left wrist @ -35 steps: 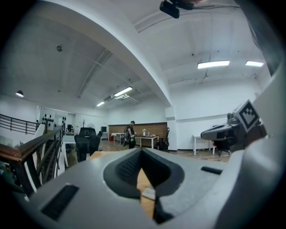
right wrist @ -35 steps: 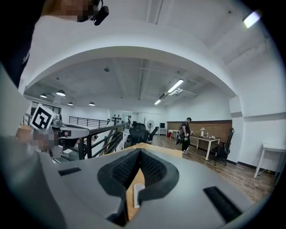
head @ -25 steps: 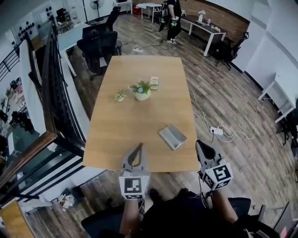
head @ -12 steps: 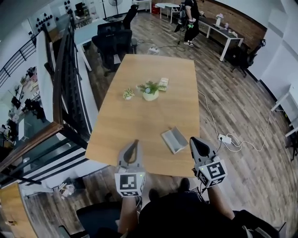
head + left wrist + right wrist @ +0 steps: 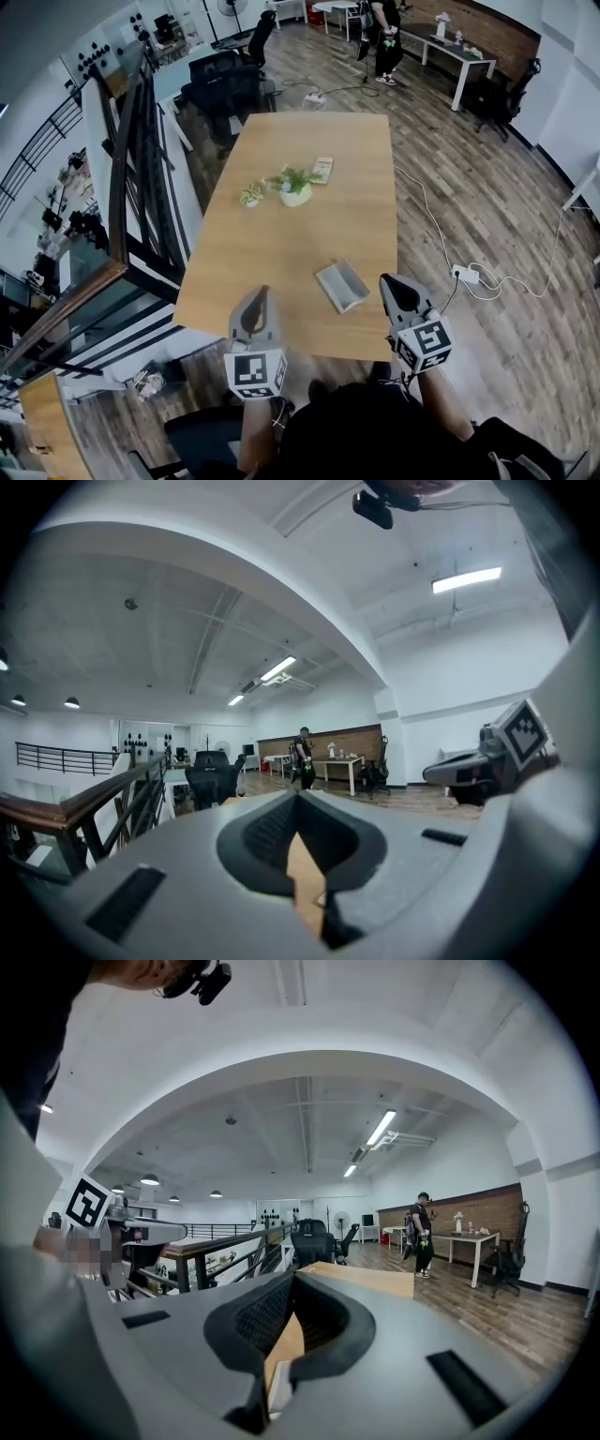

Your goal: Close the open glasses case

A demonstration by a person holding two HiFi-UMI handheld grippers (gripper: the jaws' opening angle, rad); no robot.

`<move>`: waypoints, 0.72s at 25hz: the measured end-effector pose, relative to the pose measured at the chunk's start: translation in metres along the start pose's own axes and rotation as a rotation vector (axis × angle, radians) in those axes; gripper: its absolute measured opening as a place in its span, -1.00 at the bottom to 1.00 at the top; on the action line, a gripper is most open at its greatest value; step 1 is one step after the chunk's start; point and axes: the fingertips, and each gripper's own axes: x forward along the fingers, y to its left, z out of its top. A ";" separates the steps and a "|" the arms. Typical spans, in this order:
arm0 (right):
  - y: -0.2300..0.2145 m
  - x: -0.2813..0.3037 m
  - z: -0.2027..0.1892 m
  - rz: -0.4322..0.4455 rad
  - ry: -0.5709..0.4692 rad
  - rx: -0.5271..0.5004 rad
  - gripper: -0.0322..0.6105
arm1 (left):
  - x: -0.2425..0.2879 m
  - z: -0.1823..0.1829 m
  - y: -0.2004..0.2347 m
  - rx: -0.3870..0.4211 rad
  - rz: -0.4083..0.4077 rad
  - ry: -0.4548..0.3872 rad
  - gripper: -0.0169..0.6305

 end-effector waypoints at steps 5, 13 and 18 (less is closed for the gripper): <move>-0.006 -0.002 -0.002 0.007 -0.006 0.005 -0.86 | 0.004 -0.001 -0.003 0.001 0.018 0.006 -0.95; 0.004 0.000 -0.008 0.039 0.013 0.000 -0.86 | -0.003 -0.008 0.001 0.000 0.027 0.030 -0.95; 0.011 -0.001 -0.009 0.049 0.017 0.000 -0.86 | -0.010 -0.012 0.006 -0.007 0.037 0.044 -0.95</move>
